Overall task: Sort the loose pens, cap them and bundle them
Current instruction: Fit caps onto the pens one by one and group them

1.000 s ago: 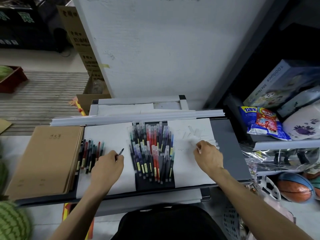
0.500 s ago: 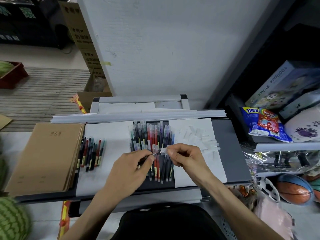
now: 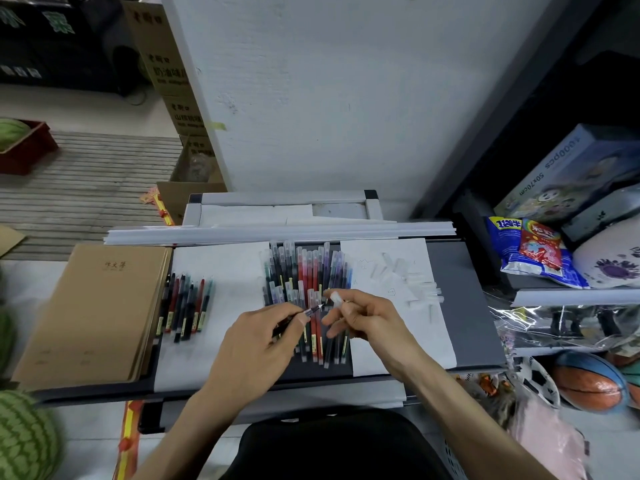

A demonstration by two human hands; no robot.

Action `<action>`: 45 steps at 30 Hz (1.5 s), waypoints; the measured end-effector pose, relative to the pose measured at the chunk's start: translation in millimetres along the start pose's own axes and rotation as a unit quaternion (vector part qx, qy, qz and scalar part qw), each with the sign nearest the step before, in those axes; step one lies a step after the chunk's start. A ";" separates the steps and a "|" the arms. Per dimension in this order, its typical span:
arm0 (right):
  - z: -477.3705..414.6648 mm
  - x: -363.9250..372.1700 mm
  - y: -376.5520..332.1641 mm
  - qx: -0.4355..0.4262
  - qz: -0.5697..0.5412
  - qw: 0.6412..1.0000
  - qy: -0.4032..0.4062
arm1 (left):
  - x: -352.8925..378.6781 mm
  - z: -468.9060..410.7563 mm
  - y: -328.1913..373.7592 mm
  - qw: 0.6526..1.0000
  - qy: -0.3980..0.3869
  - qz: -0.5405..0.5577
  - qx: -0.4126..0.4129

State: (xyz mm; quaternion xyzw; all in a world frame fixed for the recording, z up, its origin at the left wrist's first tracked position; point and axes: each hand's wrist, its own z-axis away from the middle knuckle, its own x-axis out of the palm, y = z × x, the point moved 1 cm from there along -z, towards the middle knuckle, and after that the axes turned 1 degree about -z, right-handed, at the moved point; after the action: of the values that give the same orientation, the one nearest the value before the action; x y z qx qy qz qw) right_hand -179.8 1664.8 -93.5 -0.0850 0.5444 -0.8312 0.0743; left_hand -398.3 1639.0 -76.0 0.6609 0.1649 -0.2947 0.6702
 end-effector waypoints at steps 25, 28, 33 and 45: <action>6.3 52.3 4.6 -0.078 -0.174 0.981 0.028 | 15.3 -6.6 10.7 0.995 -0.007 0.103 -0.011; 3.9 51.7 5.3 -0.066 -0.180 0.981 0.037 | 19.1 -8.9 12.7 0.964 -0.043 0.255 -0.060; -1.6 42.7 6.5 -0.063 -0.142 0.988 0.011 | 24.5 -13.5 7.4 0.905 -0.099 0.389 -0.137; -28.2 -38.6 59.8 0.061 0.395 0.896 0.195 | 33.3 -97.2 -45.8 0.974 0.037 0.095 -0.202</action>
State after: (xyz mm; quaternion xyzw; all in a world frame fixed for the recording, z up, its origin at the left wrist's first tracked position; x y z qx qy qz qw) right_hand -146.6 1674.6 -161.8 0.3059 0.4848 -0.7649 0.2938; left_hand -384.3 1730.8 -139.4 0.5350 0.1825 -0.1656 0.8081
